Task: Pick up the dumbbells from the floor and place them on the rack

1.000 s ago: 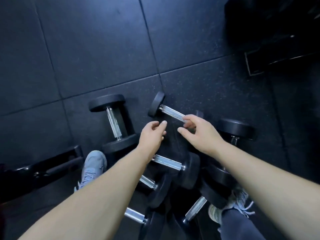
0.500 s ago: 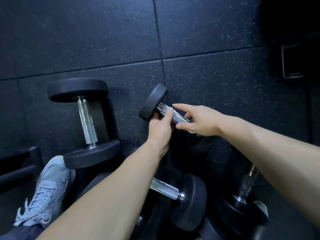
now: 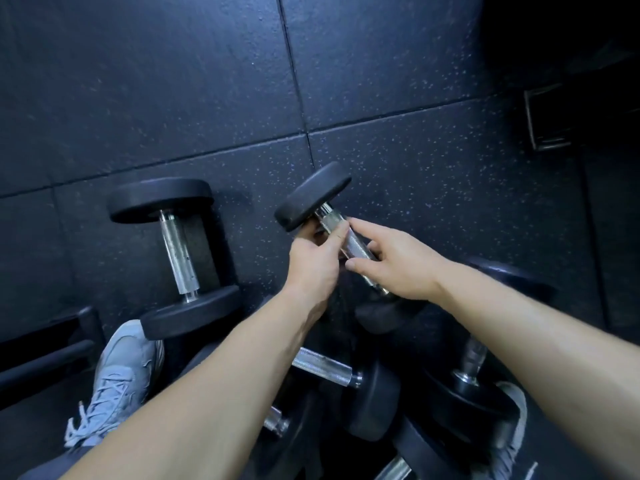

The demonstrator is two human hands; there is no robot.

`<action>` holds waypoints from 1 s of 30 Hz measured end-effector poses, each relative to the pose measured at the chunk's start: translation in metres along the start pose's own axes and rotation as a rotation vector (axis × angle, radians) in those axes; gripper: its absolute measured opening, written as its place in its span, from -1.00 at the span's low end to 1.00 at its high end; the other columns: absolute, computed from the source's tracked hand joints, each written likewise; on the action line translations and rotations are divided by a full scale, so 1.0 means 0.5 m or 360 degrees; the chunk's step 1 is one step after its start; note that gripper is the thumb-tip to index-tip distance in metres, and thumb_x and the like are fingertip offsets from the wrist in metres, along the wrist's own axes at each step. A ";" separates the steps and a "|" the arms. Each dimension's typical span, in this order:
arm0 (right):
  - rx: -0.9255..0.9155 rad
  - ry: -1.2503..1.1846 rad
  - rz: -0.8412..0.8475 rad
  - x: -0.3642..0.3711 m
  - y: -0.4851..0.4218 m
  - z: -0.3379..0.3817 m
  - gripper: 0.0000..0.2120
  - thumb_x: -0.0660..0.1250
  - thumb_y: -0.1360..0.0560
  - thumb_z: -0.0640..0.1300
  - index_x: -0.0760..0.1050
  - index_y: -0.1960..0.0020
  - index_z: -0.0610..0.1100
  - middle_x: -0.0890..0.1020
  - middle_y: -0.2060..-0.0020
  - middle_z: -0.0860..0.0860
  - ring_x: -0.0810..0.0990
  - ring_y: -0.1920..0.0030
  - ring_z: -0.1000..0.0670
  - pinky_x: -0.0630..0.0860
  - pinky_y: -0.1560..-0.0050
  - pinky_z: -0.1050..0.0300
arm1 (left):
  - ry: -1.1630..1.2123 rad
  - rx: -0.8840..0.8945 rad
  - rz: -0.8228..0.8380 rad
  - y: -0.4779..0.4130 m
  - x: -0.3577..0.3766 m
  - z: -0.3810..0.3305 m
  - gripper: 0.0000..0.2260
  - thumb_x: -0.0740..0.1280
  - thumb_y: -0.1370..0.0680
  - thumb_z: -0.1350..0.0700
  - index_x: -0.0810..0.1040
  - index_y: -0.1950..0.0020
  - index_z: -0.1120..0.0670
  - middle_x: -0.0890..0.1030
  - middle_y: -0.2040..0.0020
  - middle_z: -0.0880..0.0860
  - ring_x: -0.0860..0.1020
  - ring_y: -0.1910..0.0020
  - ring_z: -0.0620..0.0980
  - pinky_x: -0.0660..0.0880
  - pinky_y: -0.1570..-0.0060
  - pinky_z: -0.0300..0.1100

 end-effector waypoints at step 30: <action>0.0446 -0.1455 -0.2117 -0.383 1.535 0.285 -0.53 0.38 -0.61 -0.01 0.39 -0.44 0.34 0.74 0.04 0.26 0.71 0.05 0.24 0.53 0.08 0.47 | -0.1649 0.0701 0.1957 1.321 0.870 -0.339 -0.63 0.38 -0.45 -0.25 0.65 -0.10 -0.03 0.75 0.05 0.03 0.72 0.02 0.03 0.65 -0.09 0.17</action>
Point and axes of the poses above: each hand's wrist, its own y-axis away from the middle knuckle, its own x-axis out of the palm, z = x × y, the point moved 9 cm from there along -y, towards the middle knuckle
